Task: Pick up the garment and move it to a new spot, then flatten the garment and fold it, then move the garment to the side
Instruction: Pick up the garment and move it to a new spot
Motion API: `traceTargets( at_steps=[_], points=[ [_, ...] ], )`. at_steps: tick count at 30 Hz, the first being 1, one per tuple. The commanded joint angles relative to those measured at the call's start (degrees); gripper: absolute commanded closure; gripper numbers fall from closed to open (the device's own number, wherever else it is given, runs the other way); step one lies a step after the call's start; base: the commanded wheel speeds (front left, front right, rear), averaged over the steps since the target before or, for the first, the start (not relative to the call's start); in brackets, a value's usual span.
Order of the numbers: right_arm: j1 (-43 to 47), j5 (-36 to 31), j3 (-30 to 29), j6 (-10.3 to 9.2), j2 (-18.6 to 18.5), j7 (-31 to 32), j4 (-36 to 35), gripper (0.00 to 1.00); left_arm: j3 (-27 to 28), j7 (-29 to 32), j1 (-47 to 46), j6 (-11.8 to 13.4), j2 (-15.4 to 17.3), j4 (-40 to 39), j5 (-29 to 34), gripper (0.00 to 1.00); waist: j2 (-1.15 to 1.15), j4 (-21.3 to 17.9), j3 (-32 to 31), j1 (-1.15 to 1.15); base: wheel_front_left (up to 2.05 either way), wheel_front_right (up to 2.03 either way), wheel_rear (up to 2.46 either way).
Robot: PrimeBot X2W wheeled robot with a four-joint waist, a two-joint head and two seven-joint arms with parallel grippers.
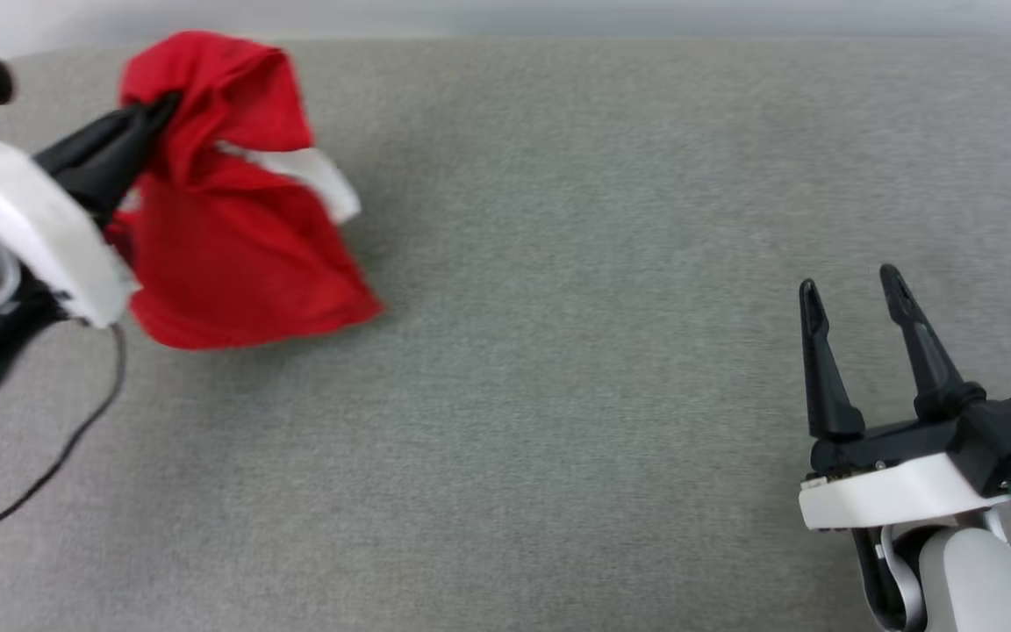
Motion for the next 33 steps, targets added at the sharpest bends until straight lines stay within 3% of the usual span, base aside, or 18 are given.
traceTargets(
  at_steps=[1, 7, 16, 17, 18, 19, 22, 25, 30, 33],
  points=[
    [1.0, 0.4, 0.0, -0.04, 0.0, -0.1, 0.2, 0.00, -0.5, -0.6, -0.9, 0.1, -1.5, -0.8, 0.7, 1.00, 0.00, -2.6, -2.5, 0.00, 0.00, 0.00, 0.00],
    [2.2, 1.3, 0.3, -0.04, 0.0, -0.1, 0.1, 0.00, -6.2, -0.3, -1.6, 1.6, -9.6, -4.1, 5.8, 1.00, 0.00, -6.3, -4.9, 0.00, 0.00, 0.00, 0.00],
    [2.0, 1.5, -2.1, -0.04, 0.0, -0.1, -1.4, 0.00, -20.3, -1.2, 4.0, 1.6, -27.8, 0.8, 12.5, 1.00, 0.00, -11.0, -6.0, 0.00, 0.00, 0.00, 0.00],
    [2.0, 1.5, -2.3, -0.04, 0.0, -0.1, -1.5, 0.00, -21.6, -1.7, 4.9, 1.4, -29.8, 1.9, 12.7, 0.91, 0.00, -11.4, -6.0, 0.00, 0.00, 0.00, 0.00],
    [1.9, 1.6, -2.5, -0.04, 0.0, -0.1, -1.5, 0.00, -23.0, -2.3, 5.8, 1.3, -31.7, 3.0, 13.1, 0.23, 0.00, -11.6, -6.1, 0.00, 0.00, 0.00, 0.00],
    [2.0, 1.6, -2.6, -0.04, 0.0, -0.1, -1.6, 0.00, -24.3, -2.7, 6.6, 1.0, -33.3, 4.2, 13.1, 0.00, 0.00, -11.8, -6.1, 0.00, 0.00, 0.00, 0.00],
    [2.2, 1.6, -2.9, -0.03, 0.0, -0.1, -1.7, 0.00, -27.5, -4.3, 8.7, 0.5, -37.0, 7.1, 13.3, 0.00, 0.00, -11.8, -6.2, 0.00, 0.00, 0.00, 0.00],
    [2.7, 1.5, -3.0, -0.03, 0.0, -0.1, -1.5, 0.00, -28.5, -6.9, 9.2, 0.3, -38.6, 8.8, 13.2, 0.00, 0.00, -10.8, -6.6, 0.00, 0.00, 0.00, 0.00],
    [3.4, 0.9, -3.2, -0.03, 0.0, -0.1, -1.0, 0.00, -25.7, -13.6, 7.1, 0.3, -36.9, 10.3, 14.2, 0.00, 0.00, -8.0, -7.8, 0.00, 0.00, 0.00, 0.00],
    [4.0, 0.7, -3.2, -0.03, 0.0, -0.1, -0.6, 0.00, -22.1, -18.1, 6.7, 2.3, -34.3, 11.0, 14.7, 0.00, 0.00, -6.4, -9.0, 0.00, 0.00, 0.00, 0.00]
  ],
)
